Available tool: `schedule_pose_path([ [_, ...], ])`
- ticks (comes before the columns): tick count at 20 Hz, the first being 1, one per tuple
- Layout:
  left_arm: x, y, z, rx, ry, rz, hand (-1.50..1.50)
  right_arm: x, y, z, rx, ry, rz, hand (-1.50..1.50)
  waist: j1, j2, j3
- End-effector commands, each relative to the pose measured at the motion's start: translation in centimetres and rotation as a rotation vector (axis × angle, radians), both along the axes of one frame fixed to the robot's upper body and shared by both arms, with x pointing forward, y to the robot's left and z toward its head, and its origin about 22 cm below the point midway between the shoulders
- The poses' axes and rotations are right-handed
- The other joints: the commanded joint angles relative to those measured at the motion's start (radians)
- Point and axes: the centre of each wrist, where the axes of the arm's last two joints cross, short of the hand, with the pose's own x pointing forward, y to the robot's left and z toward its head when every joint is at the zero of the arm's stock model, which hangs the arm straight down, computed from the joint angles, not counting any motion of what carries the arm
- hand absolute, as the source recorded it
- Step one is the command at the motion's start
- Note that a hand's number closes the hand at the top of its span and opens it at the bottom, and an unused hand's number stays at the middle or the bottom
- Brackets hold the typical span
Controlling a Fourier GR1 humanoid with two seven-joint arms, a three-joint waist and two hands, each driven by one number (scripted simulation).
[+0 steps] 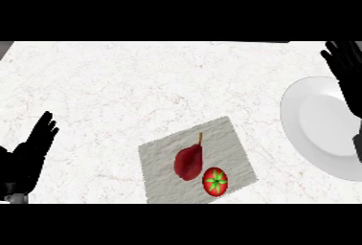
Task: Pick the pear from the placemat and place it in the plate
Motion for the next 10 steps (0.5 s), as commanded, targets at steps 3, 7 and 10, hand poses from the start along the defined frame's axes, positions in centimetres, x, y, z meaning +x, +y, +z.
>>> schedule_pose_path([
  [3,3.2,-2.7,0.5,-0.015,-0.057,-0.050,0.00,-0.6,7.4,-2.0,0.070,-0.010,0.077,1.50,-0.016,-0.010,0.035],
  [7,3.5,-2.0,1.3,0.007,-0.061,-0.081,0.00,-1.7,3.7,-0.9,-0.553,-0.055,0.084,1.50,-0.032,-0.018,-0.003],
  [10,3.7,-2.7,0.4,-0.028,-0.058,-0.067,0.00,-4.7,7.9,-7.7,-0.042,-0.120,-0.264,-1.50,-0.075,-0.014,0.038],
])
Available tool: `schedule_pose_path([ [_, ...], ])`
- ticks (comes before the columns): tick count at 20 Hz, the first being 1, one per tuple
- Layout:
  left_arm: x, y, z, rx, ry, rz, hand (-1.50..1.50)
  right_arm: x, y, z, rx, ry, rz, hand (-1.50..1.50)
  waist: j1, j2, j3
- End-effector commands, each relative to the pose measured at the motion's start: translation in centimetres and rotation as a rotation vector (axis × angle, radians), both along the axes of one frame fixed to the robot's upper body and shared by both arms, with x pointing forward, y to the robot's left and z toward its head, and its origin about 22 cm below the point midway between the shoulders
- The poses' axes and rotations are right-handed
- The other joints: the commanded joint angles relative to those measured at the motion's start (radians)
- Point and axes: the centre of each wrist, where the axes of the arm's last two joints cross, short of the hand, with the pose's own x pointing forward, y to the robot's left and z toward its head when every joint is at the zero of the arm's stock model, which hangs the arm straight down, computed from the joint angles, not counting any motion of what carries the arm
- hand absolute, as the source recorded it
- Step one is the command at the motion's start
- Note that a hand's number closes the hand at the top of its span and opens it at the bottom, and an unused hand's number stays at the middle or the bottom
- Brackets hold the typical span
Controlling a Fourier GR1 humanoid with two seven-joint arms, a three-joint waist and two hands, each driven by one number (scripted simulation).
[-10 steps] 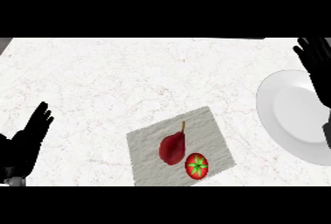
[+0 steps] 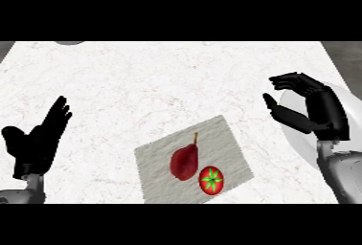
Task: Pick the pear from the placemat and place it in the plate
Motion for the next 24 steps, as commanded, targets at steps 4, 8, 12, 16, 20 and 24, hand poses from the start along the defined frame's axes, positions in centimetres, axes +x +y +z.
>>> schedule_pose_path([
  [4,0.9,-1.4,-0.5,-0.027,0.010,-0.034,0.00,-8.9,7.1,-10.0,0.114,-0.089,-0.083,-1.50,0.013,0.002,0.013],
  [8,1.9,-1.5,0.0,-0.005,0.014,-0.064,0.00,-10.8,6.9,-9.6,-0.107,-0.021,0.023,-1.50,0.022,0.002,0.011],
  [12,2.6,-2.1,0.7,-0.023,0.008,-0.065,0.00,-11.2,8.9,-8.7,-0.206,0.038,0.041,-1.50,0.027,0.002,0.011],
  [16,3.5,-0.7,1.4,-0.023,0.011,-0.055,0.00,-11.9,9.0,-5.2,-0.263,0.088,0.038,-1.50,0.025,0.002,0.011],
  [20,3.6,-0.9,0.1,-0.017,-0.005,-0.065,0.00,-11.0,9.0,-6.5,-0.315,0.161,0.075,-1.50,0.029,0.004,0.011],
  [24,2.8,-2.4,0.4,-0.021,0.008,-0.071,0.00,-10.7,11.2,-4.8,-0.410,0.304,0.150,-1.50,0.036,0.003,0.011],
])
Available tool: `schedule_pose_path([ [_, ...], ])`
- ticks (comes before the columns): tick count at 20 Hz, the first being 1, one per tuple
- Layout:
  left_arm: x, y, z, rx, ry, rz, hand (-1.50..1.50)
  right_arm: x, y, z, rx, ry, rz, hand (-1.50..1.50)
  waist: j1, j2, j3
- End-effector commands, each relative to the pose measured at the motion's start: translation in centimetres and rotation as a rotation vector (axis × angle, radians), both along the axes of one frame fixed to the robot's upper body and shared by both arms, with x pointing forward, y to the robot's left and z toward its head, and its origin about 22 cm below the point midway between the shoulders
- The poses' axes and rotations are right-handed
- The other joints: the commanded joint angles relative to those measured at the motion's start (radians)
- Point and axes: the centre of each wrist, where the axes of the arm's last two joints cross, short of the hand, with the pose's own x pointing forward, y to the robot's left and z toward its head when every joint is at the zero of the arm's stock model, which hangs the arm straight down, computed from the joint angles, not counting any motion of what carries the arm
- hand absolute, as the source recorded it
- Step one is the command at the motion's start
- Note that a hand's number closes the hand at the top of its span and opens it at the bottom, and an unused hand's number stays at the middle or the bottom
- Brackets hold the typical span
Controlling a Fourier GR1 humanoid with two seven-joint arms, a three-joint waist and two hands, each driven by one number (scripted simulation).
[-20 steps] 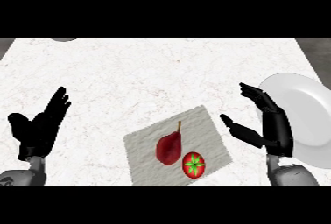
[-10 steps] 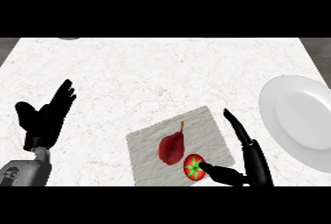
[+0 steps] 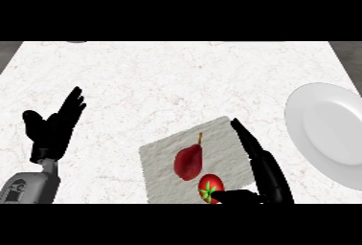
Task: Pick the pear from the placemat and place it in the plate
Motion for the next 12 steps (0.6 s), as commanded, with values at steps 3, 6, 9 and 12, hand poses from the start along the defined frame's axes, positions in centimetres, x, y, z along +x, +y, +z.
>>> schedule_pose_path([
  [3,1.1,-0.9,-0.8,0.003,0.010,0.003,0.00,-0.1,1.7,1.2,-0.154,0.116,0.045,-1.50,-0.002,0.001,0.000],
  [6,1.0,-1.1,0.9,-0.017,-0.009,-0.013,0.00,2.9,3.0,1.8,-0.221,0.154,0.016,-1.50,0.007,0.001,0.001],
  [9,0.8,-0.7,1.7,0.009,-0.018,0.001,0.00,1.8,4.2,1.2,-0.302,0.202,0.038,-1.50,0.005,0.001,0.001],
  [12,1.5,0.9,-0.1,-0.011,-0.003,-0.016,0.00,2.6,4.2,2.4,-0.315,0.231,0.055,-1.50,0.000,0.002,0.001],
])
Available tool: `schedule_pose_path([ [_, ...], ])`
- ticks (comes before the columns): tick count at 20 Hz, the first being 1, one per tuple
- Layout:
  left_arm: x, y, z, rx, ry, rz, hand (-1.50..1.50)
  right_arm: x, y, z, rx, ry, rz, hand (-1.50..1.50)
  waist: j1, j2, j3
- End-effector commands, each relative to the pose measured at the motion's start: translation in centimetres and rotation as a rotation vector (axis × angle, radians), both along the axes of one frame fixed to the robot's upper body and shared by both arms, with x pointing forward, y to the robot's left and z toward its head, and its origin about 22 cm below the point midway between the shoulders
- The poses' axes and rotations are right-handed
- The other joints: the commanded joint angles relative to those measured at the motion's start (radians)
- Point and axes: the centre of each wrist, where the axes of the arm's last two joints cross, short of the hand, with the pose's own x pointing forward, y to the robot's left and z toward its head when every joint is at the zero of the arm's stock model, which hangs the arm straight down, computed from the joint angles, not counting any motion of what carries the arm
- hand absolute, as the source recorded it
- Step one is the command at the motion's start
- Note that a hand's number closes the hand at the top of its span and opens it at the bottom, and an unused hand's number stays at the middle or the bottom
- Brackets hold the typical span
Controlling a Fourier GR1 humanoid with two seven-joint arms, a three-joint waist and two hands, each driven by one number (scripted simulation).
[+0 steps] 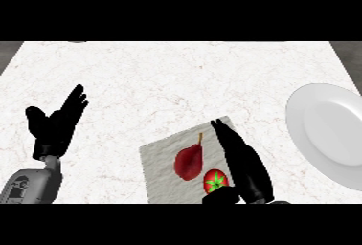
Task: Pick the pear from the placemat and place it in the plate
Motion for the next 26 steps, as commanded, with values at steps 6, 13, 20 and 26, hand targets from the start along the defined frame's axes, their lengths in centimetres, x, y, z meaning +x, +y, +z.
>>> schedule_pose_path([
  [6,-0.2,-1.1,1.0,-0.001,-0.002,-0.005,0.00,3.2,1.5,0.2,-0.086,0.132,0.055,-1.50,0.002,0.000,0.001],
  [13,-0.4,-0.2,-1.3,-0.019,0.004,0.016,0.00,2.8,2.8,-1.5,-0.131,0.129,0.032,-1.50,-0.002,0.001,0.000],
  [20,-0.2,0.4,0.3,0.011,-0.003,0.003,0.00,3.7,3.2,-4.2,-0.158,0.150,0.030,-1.50,0.000,0.000,0.000],
  [26,0.0,-1.1,-0.9,0.012,-0.017,-0.020,0.00,5.2,5.7,-3.5,-0.195,0.222,0.129,1.50,0.005,0.001,0.000],
])
